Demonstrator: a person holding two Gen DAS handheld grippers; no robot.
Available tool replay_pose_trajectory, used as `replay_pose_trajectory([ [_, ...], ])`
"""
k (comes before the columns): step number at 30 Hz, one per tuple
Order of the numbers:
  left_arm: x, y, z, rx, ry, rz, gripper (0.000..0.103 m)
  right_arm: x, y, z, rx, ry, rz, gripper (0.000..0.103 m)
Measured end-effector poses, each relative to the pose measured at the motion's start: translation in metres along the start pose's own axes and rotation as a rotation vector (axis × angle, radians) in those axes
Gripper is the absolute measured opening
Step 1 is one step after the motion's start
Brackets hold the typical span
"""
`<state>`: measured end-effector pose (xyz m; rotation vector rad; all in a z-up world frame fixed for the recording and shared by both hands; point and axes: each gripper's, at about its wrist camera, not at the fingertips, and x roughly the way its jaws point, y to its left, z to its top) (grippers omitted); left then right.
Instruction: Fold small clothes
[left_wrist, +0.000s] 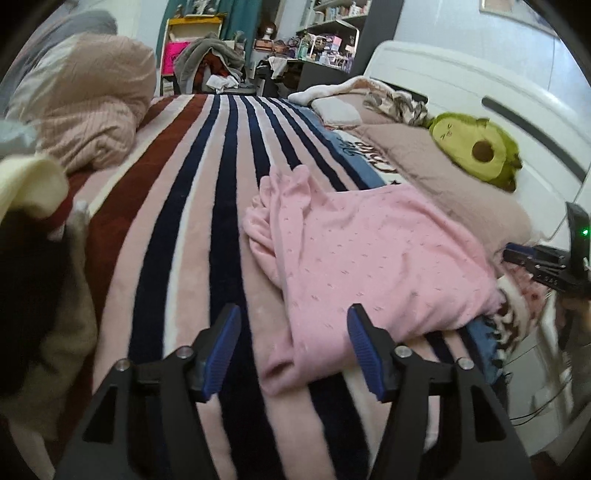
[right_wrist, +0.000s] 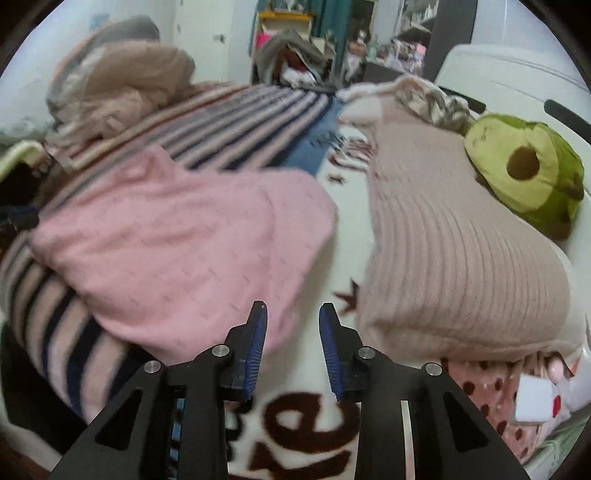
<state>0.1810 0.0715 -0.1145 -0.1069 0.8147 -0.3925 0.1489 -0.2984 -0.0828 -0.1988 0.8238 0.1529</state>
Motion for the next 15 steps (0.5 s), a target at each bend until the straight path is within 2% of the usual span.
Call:
replay_pose_trajectory([
  [3, -0.001, -0.001, -0.015, -0.065, 0.017, -0.061, 0.060, 0.000, 0.018, 0.006, -0.011, -0.026, 0.099, 0.024],
  [8, 0.016, 0.009, -0.042, -0.286, 0.060, -0.192, 0.064, 0.016, 0.055, 0.003, -0.051, -0.028, 0.234, 0.024],
  [11, 0.020, 0.011, -0.047, -0.347, 0.054, -0.228, 0.064, 0.024, 0.079, 0.000, -0.073, -0.034, 0.299, 0.024],
  [15, 0.020, 0.009, -0.048, -0.396, 0.051, -0.261, 0.069, 0.026, 0.102, 0.004, -0.095, -0.049, 0.362, 0.024],
])
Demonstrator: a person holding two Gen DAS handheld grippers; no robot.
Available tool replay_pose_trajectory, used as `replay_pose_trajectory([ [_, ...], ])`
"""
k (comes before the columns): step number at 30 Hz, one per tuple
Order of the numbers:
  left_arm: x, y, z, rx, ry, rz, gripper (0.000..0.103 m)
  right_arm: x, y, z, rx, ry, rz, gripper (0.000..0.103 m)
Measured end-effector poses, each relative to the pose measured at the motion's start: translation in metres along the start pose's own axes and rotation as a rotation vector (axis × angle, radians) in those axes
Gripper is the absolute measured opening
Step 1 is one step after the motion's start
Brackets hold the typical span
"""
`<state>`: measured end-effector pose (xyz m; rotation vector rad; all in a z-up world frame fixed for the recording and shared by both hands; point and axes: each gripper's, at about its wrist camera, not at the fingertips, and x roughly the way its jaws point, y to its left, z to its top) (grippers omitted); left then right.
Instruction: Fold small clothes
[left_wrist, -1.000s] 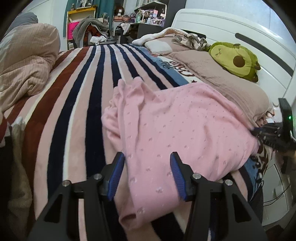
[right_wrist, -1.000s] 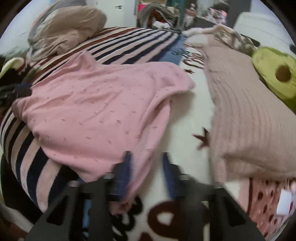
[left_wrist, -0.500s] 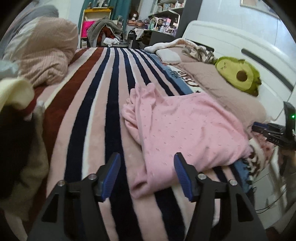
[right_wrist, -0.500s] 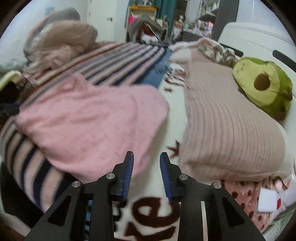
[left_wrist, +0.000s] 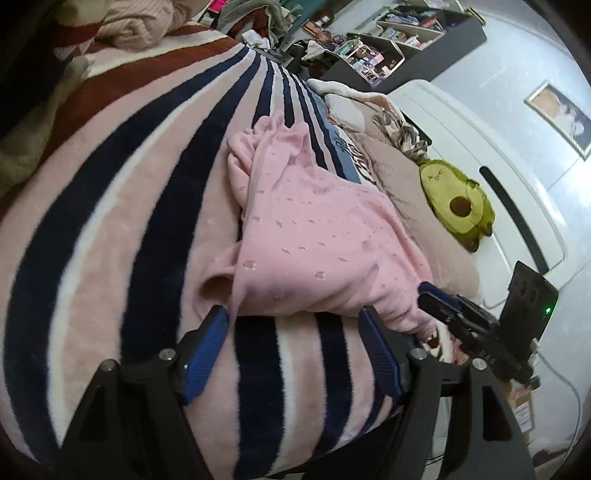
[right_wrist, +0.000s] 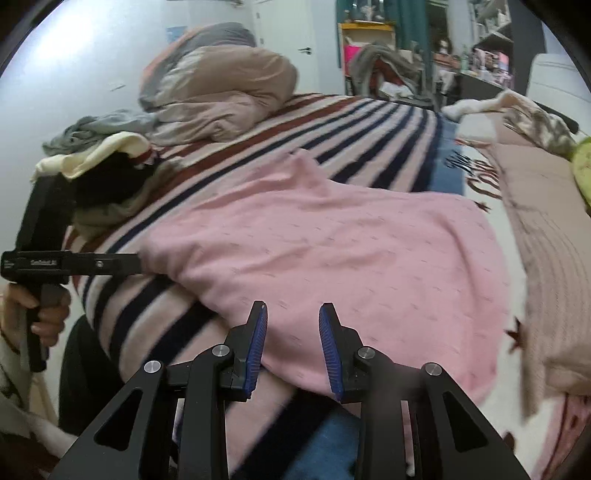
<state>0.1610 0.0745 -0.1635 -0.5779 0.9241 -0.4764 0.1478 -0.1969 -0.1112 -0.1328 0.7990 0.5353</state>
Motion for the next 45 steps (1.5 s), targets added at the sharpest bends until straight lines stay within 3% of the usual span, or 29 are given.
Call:
replay_pose_trajectory([
  [6, 0.008, 0.005, -0.012, -0.101, 0.048, -0.116, 0.071, 0.011, 0.009, 0.012, -0.026, -0.011, 0.019, 0.024],
  [13, 0.023, 0.009, 0.015, -0.135, -0.063, -0.068, 0.071, 0.032, 0.012, 0.010, -0.054, 0.042, 0.037, 0.024],
  [18, 0.038, 0.007, 0.029, -0.141, -0.084, -0.036, 0.071, 0.045, 0.013, -0.003, -0.046, 0.086, 0.053, 0.024],
  [20, 0.044, 0.002, 0.032, -0.123, -0.085, -0.027, 0.066, 0.047, 0.014, -0.005, -0.046, 0.084, 0.049, 0.025],
  [21, 0.046, 0.000, 0.033, -0.113, -0.084, -0.024, 0.055, 0.047, 0.014, -0.006, -0.046, 0.082, 0.047, 0.025],
  [22, 0.049, -0.004, 0.034, -0.097, -0.085, -0.012, 0.040, 0.046, 0.014, -0.006, -0.047, 0.081, 0.046, 0.025],
  [24, 0.051, -0.013, 0.040, -0.053, -0.093, 0.025, 0.022, 0.045, 0.013, -0.006, -0.044, 0.078, 0.053, 0.025],
  [25, 0.051, -0.021, 0.043, -0.015, -0.106, 0.047, 0.019, 0.043, 0.011, -0.006, -0.040, 0.077, 0.061, 0.025],
  [31, 0.042, -0.074, 0.060, 0.206, -0.180, 0.128, 0.015, 0.019, -0.006, -0.004, 0.000, 0.022, 0.081, 0.024],
  [36, 0.050, -0.134, 0.070, 0.379, -0.198, 0.111, 0.013, -0.020, -0.038, -0.009, 0.054, -0.069, 0.022, 0.024],
  [42, 0.087, -0.211, 0.054, 0.577, -0.134, 0.047, 0.012, -0.062, -0.076, -0.029, 0.135, -0.150, -0.050, 0.024],
  [45, 0.118, -0.242, 0.035, 0.660, -0.052, -0.008, 0.012, -0.080, -0.093, -0.042, 0.177, -0.179, -0.082, 0.024],
])
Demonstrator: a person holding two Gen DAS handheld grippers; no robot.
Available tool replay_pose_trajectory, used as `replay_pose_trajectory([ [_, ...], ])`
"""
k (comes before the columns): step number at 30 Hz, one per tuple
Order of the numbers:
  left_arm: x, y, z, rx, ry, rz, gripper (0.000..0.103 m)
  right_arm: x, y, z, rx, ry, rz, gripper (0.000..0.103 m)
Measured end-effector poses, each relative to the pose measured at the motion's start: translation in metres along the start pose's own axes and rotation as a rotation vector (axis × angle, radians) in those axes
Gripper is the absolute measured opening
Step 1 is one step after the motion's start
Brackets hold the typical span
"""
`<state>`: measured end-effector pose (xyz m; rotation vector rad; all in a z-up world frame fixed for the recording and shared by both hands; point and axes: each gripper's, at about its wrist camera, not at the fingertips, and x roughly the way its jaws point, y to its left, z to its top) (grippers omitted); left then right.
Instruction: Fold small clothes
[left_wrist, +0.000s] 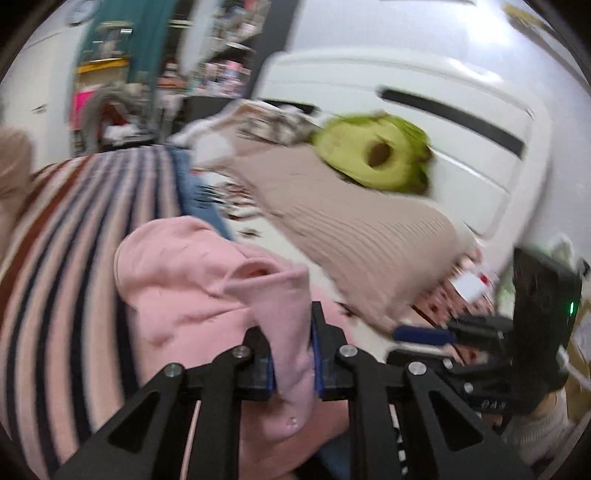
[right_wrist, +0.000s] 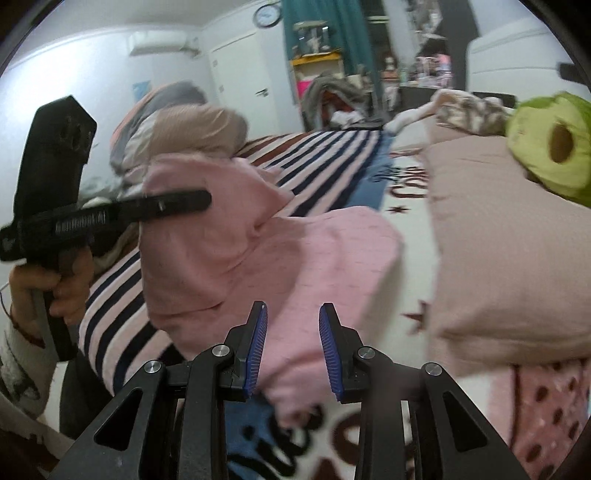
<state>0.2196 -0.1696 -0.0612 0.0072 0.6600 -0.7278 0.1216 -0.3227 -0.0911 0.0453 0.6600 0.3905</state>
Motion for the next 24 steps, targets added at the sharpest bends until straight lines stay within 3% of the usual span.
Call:
replay_pose_trajectory([
  [4, 0.043, -0.034, -0.016, 0.049, 0.134, -0.076, 0.012, -0.015, -0.017, -0.008, 0.034, -0.018, -0.028, 0.024],
  [9, 0.069, -0.048, -0.043, 0.081, 0.244, -0.075, 0.012, -0.020, -0.030, -0.014, 0.056, -0.014, -0.043, 0.025],
  [11, 0.064, -0.045, -0.045, 0.068, 0.240, -0.091, 0.013, -0.019, -0.035, -0.015, 0.065, -0.008, -0.042, 0.025],
  [16, 0.034, -0.037, -0.042, 0.033, 0.218, -0.175, 0.049, -0.015, -0.041, -0.010, 0.077, -0.012, -0.032, 0.025],
  [18, 0.013, -0.034, -0.040, 0.025, 0.190, -0.210, 0.050, -0.014, -0.042, -0.006, 0.080, -0.016, -0.023, 0.025],
  [20, -0.010, -0.025, -0.036, 0.021, 0.146, -0.189, 0.053, -0.011, -0.041, -0.001, 0.079, -0.019, -0.019, 0.030],
  [22, -0.025, -0.011, -0.032, 0.004, 0.106, -0.139, 0.055, -0.006, -0.039, 0.004, 0.076, -0.021, -0.013, 0.042],
  [24, -0.035, 0.003, -0.031, -0.011, 0.075, -0.067, 0.056, 0.002, -0.034, 0.011, 0.067, -0.019, -0.003, 0.043],
])
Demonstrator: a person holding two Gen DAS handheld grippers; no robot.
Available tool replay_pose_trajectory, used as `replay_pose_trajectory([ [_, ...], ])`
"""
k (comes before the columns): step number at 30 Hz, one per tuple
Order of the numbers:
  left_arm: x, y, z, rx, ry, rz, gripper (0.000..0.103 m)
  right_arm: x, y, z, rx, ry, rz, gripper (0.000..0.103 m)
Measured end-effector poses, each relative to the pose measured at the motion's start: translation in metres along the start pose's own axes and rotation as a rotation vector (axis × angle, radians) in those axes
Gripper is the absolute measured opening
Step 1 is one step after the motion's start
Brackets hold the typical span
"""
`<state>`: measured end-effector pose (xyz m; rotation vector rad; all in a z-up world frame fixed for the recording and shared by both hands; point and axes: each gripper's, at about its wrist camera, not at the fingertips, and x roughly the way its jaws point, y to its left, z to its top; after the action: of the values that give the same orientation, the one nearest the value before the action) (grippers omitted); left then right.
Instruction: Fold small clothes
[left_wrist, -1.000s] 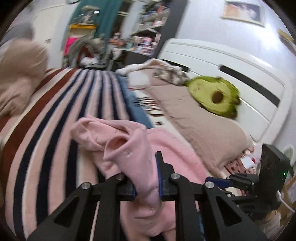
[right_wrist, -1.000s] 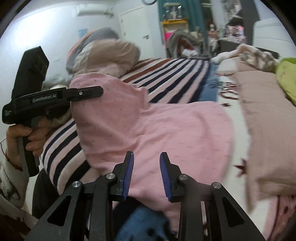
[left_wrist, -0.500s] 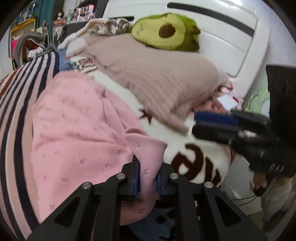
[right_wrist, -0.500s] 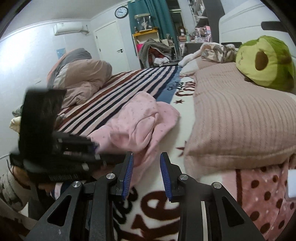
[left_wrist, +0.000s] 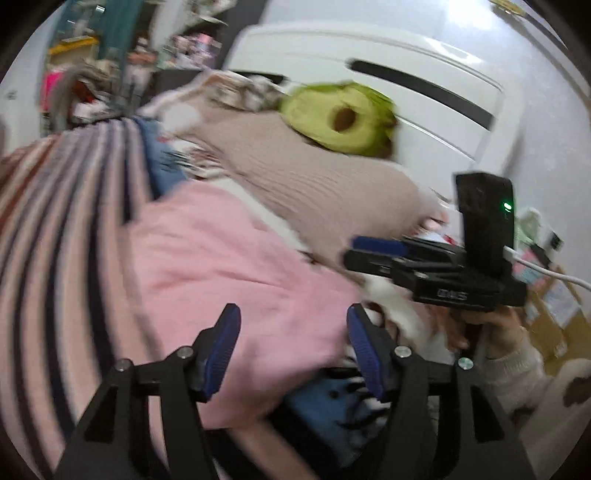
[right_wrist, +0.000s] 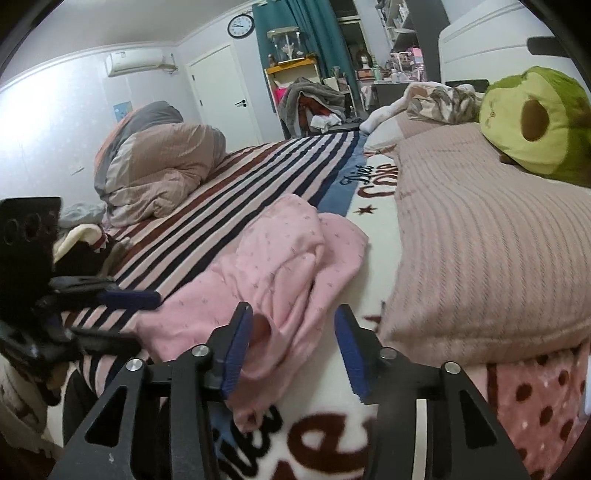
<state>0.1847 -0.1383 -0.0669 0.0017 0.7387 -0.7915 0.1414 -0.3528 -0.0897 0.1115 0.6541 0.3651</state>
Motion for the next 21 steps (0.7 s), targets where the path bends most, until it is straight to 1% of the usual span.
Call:
replay_pose_trajectory([
  [1, -0.005, 0.011, 0.000, -0.018, -0.014, 0.047, 0.057, 0.005, 0.003, 0.003, -0.003, 0.003, 0.010, 0.043],
  [2, -0.008, 0.020, -0.001, -0.032, -0.019, 0.069, 0.057, 0.009, 0.004, 0.006, -0.005, 0.006, 0.021, 0.043],
  [6, -0.015, 0.052, -0.008, -0.101, -0.028, 0.125, 0.057, 0.040, 0.008, 0.021, -0.013, 0.052, 0.072, 0.043],
  [9, -0.015, 0.063, -0.011, -0.114, -0.030, 0.150, 0.057, 0.069, 0.004, 0.028, -0.017, 0.123, 0.059, 0.043],
  [12, -0.009, 0.072, -0.015, -0.118, -0.026, 0.179, 0.060, 0.096, 0.001, 0.026, -0.027, 0.214, 0.021, 0.043],
  [14, -0.005, 0.077, -0.019, -0.127, -0.024, 0.192, 0.060, 0.105, -0.003, 0.020, -0.011, 0.244, 0.021, 0.047],
  [15, -0.004, 0.079, -0.020, -0.134, -0.027, 0.203, 0.060, 0.107, -0.004, 0.018, 0.000, 0.247, 0.024, 0.050],
  [18, 0.005, 0.087, -0.018, -0.139, -0.030, 0.218, 0.060, 0.108, -0.011, 0.015, 0.049, 0.245, 0.050, 0.051],
  [21, 0.008, 0.089, -0.018, -0.146, -0.030, 0.229, 0.060, 0.104, -0.013, 0.015, 0.092, 0.234, 0.119, 0.052],
])
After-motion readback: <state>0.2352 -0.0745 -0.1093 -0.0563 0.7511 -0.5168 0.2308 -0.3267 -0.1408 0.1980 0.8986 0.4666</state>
